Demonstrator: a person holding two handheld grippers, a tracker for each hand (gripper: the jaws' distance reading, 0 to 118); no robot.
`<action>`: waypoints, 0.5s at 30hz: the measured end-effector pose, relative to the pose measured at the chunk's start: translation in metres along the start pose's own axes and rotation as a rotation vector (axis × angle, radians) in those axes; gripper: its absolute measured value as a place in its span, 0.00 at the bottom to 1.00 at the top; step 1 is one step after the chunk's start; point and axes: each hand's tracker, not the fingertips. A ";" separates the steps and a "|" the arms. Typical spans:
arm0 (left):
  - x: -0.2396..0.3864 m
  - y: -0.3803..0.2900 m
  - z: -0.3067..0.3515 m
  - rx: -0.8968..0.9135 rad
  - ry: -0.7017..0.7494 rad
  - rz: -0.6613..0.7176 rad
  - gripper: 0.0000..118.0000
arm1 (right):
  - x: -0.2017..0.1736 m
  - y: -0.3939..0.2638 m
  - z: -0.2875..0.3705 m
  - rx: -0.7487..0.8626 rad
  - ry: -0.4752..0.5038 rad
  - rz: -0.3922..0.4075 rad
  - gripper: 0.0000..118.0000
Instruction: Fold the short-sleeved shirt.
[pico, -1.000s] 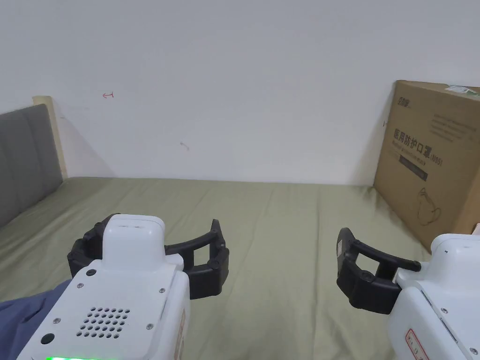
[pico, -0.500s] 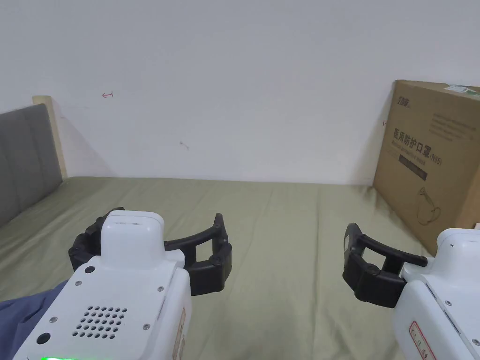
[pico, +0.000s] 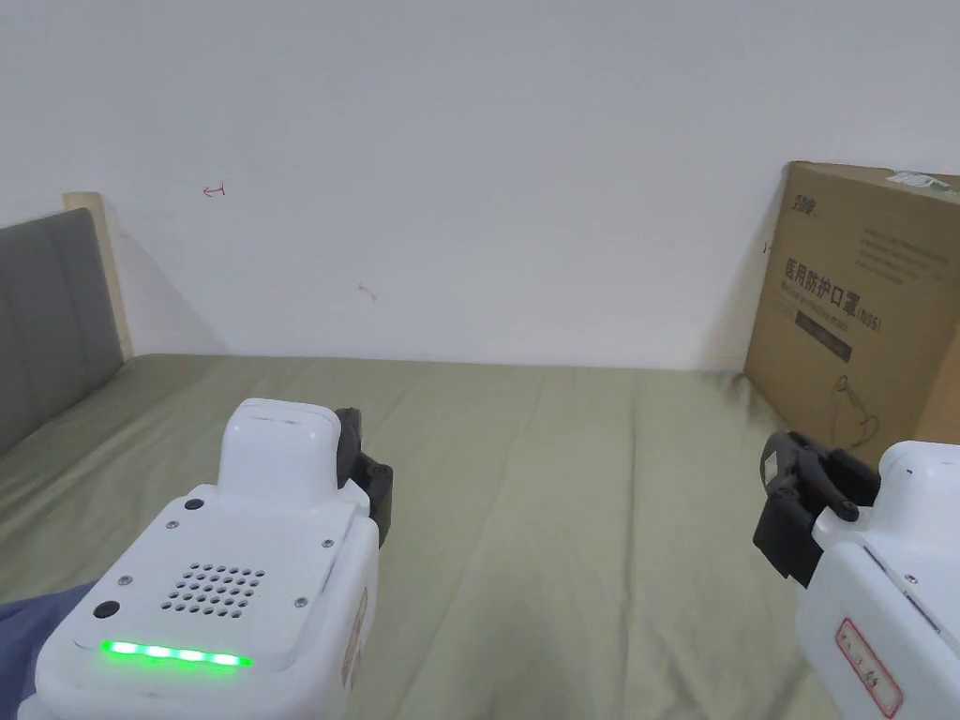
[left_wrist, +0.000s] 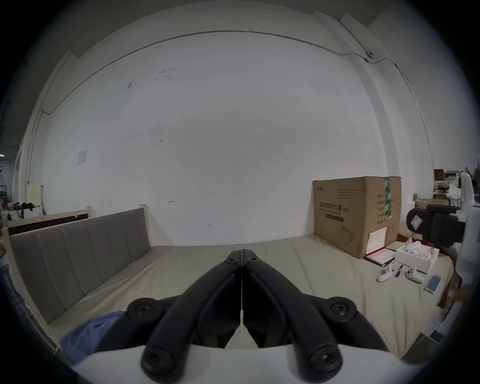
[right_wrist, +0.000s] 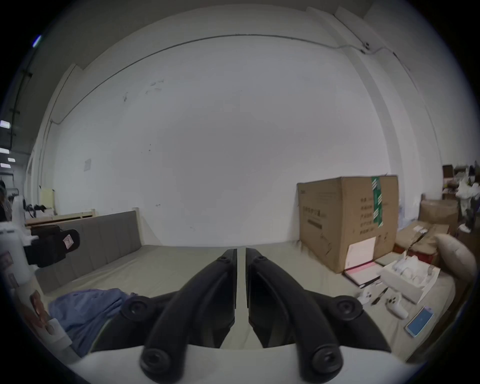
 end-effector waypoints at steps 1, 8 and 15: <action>0.001 -0.001 -0.001 0.002 0.007 0.005 0.00 | 0.004 0.000 0.001 0.002 -0.021 -0.012 0.03; -0.002 -0.008 -0.007 -0.023 -0.011 0.047 0.00 | 0.014 0.003 0.003 0.012 -0.048 -0.025 0.00; -0.062 -0.016 0.012 -0.105 0.111 0.087 0.00 | -0.029 -0.006 -0.028 -0.040 0.084 -0.049 0.00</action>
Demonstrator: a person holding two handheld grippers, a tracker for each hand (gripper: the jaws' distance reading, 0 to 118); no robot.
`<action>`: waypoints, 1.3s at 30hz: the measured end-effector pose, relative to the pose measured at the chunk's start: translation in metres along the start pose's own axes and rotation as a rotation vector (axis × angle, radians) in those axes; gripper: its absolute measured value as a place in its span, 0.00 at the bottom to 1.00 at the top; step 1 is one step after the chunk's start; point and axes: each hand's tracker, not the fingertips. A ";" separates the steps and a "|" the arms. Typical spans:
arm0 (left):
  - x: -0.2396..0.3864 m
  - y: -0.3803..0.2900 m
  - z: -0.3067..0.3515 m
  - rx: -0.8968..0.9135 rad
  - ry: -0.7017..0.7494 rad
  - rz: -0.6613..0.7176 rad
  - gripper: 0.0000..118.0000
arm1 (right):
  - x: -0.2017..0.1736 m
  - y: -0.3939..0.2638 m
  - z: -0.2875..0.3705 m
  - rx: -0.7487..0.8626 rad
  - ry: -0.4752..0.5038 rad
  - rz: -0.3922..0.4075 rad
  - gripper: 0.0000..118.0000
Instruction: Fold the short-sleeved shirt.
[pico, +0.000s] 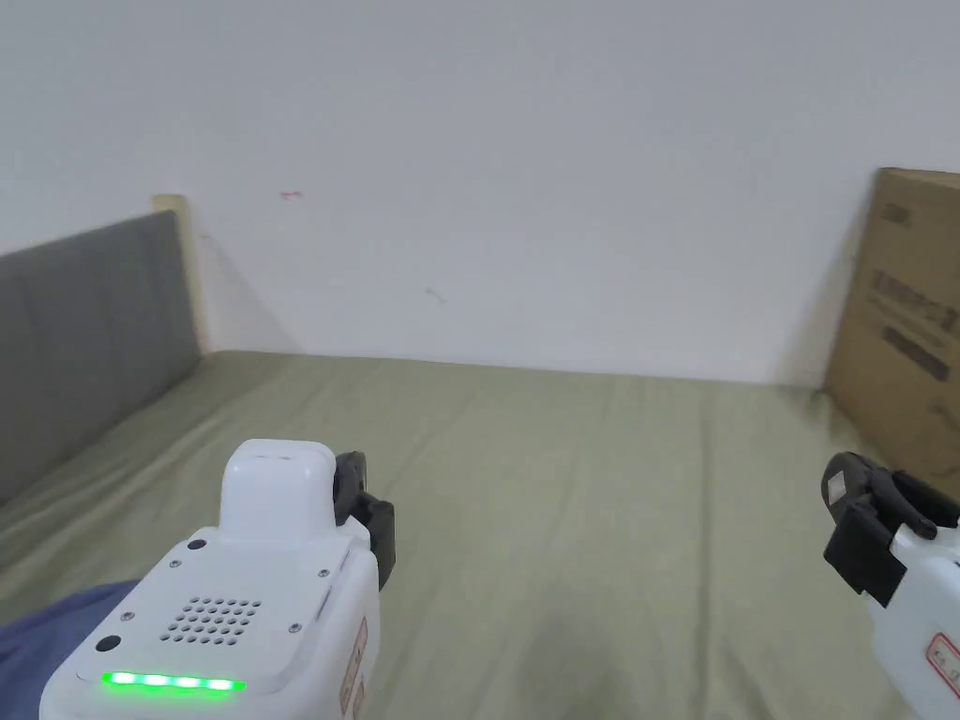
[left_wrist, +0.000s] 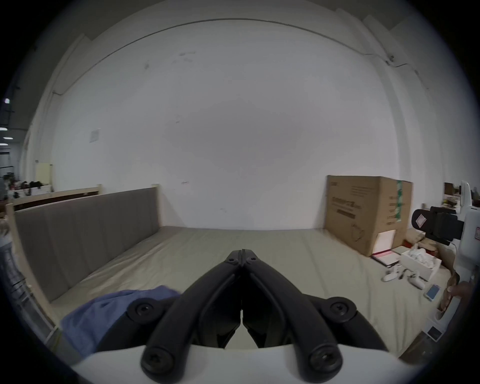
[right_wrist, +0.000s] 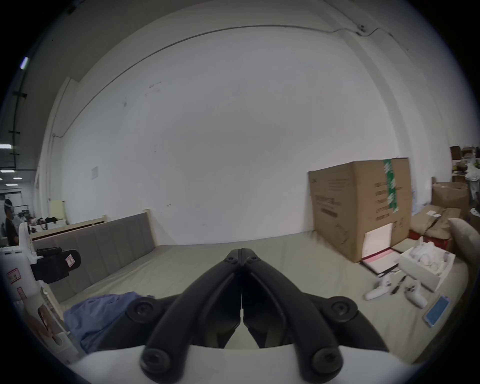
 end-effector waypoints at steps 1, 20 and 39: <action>-0.017 -0.001 0.009 0.004 0.050 0.008 0.00 | -0.011 -0.004 -0.009 -0.022 0.033 -0.005 0.00; -0.204 -0.007 -0.017 -0.353 0.244 0.167 0.00 | -0.099 -0.011 -0.030 -0.193 0.296 0.110 0.00; -0.283 -0.193 -0.245 -1.090 0.199 0.377 0.98 | -0.061 -0.063 -0.083 -0.472 0.268 0.146 0.00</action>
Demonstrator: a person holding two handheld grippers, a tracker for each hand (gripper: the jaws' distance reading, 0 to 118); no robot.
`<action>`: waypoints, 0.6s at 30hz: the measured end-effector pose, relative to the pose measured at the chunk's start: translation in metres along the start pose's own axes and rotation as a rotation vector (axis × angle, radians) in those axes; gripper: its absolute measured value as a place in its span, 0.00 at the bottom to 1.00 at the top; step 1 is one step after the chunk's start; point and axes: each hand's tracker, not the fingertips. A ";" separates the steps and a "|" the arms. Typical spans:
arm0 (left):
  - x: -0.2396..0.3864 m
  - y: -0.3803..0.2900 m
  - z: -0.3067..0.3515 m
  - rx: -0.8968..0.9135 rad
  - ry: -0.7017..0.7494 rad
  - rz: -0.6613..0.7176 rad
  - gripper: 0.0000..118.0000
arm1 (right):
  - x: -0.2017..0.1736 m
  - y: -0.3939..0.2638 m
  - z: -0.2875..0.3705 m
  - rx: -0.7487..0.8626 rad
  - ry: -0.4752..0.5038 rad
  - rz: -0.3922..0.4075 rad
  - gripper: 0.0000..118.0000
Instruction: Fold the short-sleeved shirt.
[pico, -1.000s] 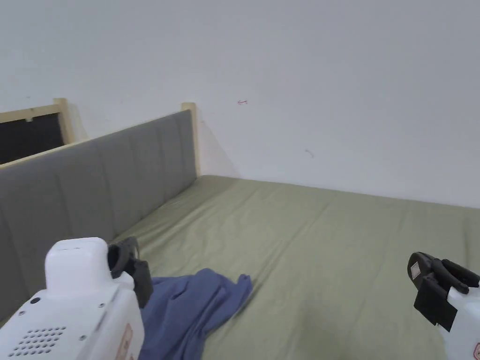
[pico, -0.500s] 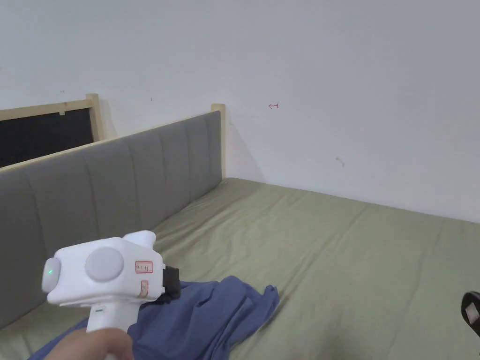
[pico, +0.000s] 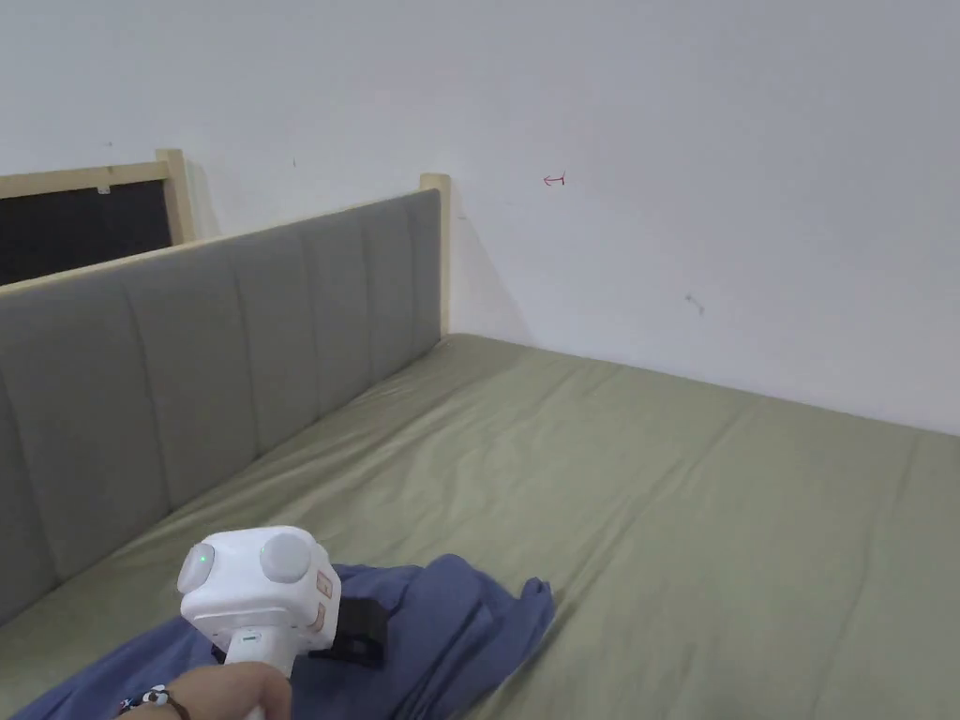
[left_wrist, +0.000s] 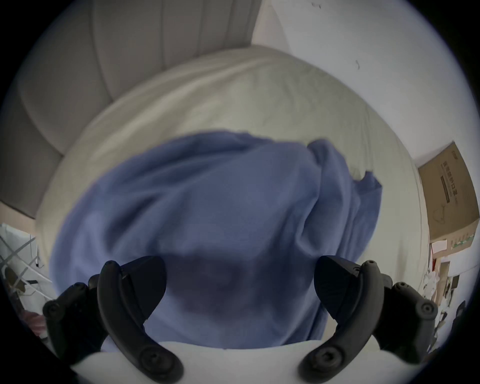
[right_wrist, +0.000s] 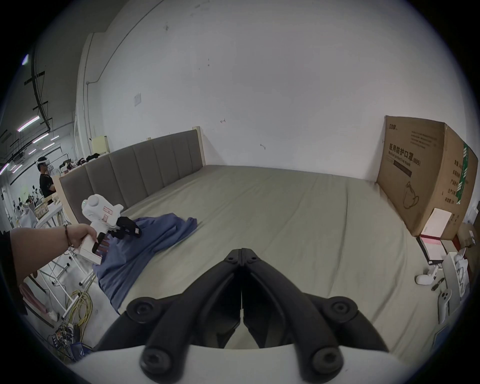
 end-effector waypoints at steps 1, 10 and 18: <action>0.002 -0.004 -0.014 -0.047 -0.013 -0.007 0.99 | 0.002 -0.001 -0.002 -0.007 -0.003 -0.003 0.00; 0.013 -0.034 -0.033 0.059 0.119 -0.089 1.00 | 0.016 -0.002 -0.006 -0.029 -0.008 -0.084 0.00; -0.014 -0.054 0.041 0.359 0.077 -0.080 0.00 | 0.018 0.005 0.010 -0.005 -0.013 -0.089 0.00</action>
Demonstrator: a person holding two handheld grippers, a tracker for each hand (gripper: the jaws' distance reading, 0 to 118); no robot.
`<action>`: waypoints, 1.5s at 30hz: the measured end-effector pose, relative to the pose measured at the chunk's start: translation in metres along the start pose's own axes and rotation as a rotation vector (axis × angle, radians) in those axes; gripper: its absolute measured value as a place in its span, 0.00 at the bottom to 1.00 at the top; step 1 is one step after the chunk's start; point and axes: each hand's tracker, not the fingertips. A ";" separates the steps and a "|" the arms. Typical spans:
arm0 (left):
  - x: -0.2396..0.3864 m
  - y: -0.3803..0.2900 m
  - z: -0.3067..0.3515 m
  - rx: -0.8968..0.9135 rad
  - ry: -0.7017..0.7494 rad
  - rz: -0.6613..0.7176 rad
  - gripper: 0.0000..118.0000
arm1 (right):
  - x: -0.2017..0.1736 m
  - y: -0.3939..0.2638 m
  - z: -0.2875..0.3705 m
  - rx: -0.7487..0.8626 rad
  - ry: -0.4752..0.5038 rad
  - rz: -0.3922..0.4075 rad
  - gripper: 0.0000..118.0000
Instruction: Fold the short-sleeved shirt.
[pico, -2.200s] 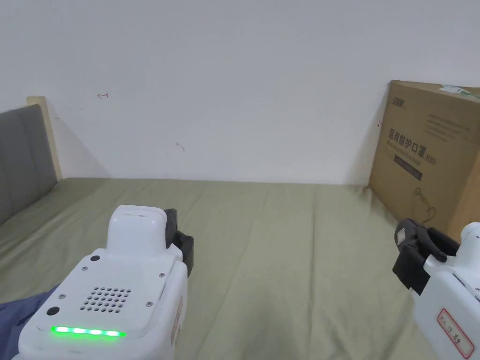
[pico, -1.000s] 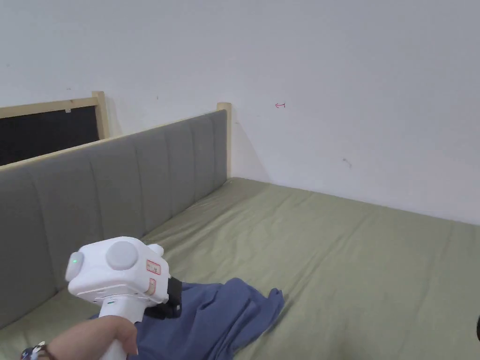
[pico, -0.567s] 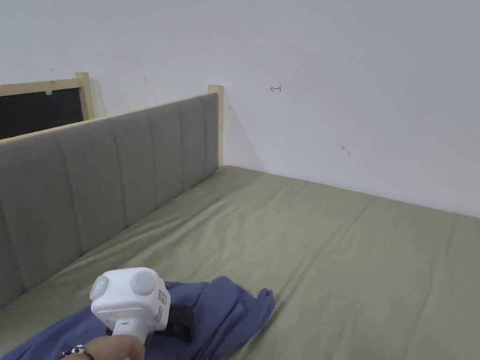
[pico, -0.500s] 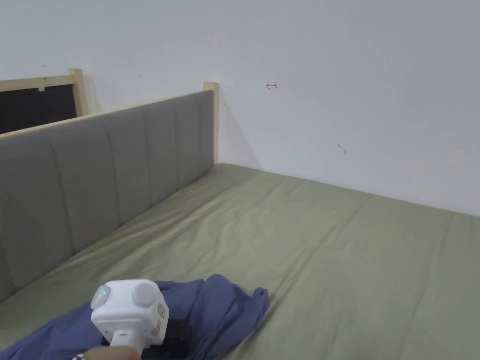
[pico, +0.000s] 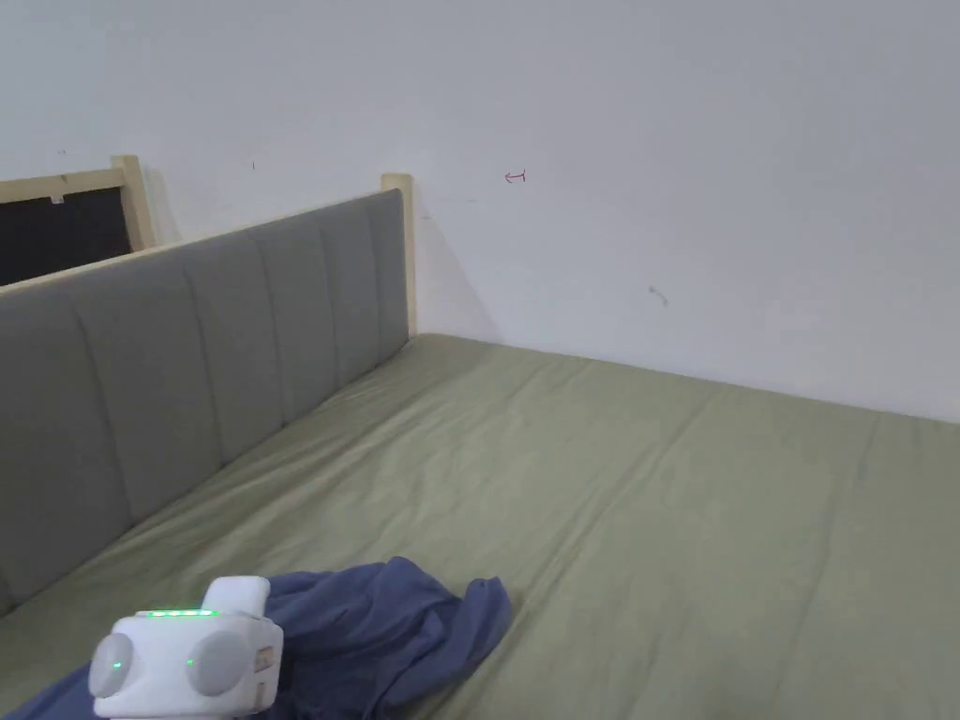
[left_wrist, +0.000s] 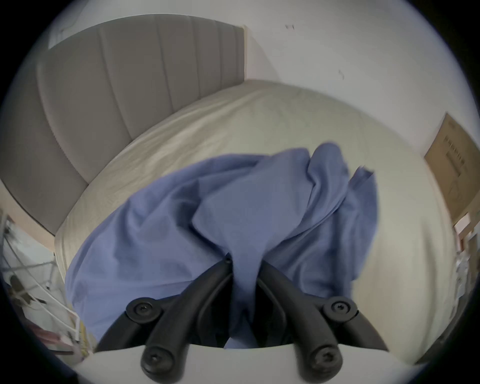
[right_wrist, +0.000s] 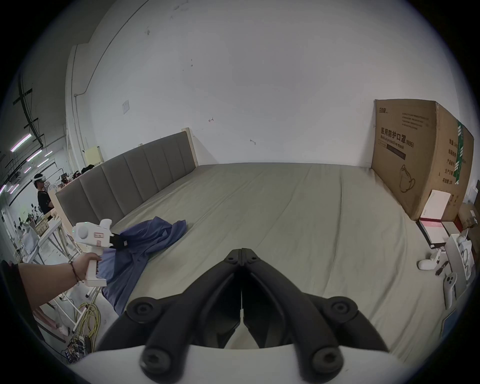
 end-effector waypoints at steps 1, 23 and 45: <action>-0.004 0.007 0.014 0.022 -0.006 0.014 0.00 | 0.001 0.001 0.003 0.009 0.000 -0.003 0.00; 0.307 0.097 0.350 0.605 -0.820 -0.358 0.00 | 0.053 0.025 0.119 0.324 -0.133 -0.091 0.00; 0.433 -0.092 0.060 -0.602 -0.679 -0.285 0.84 | 0.130 -0.046 0.115 0.138 -0.306 -0.217 0.00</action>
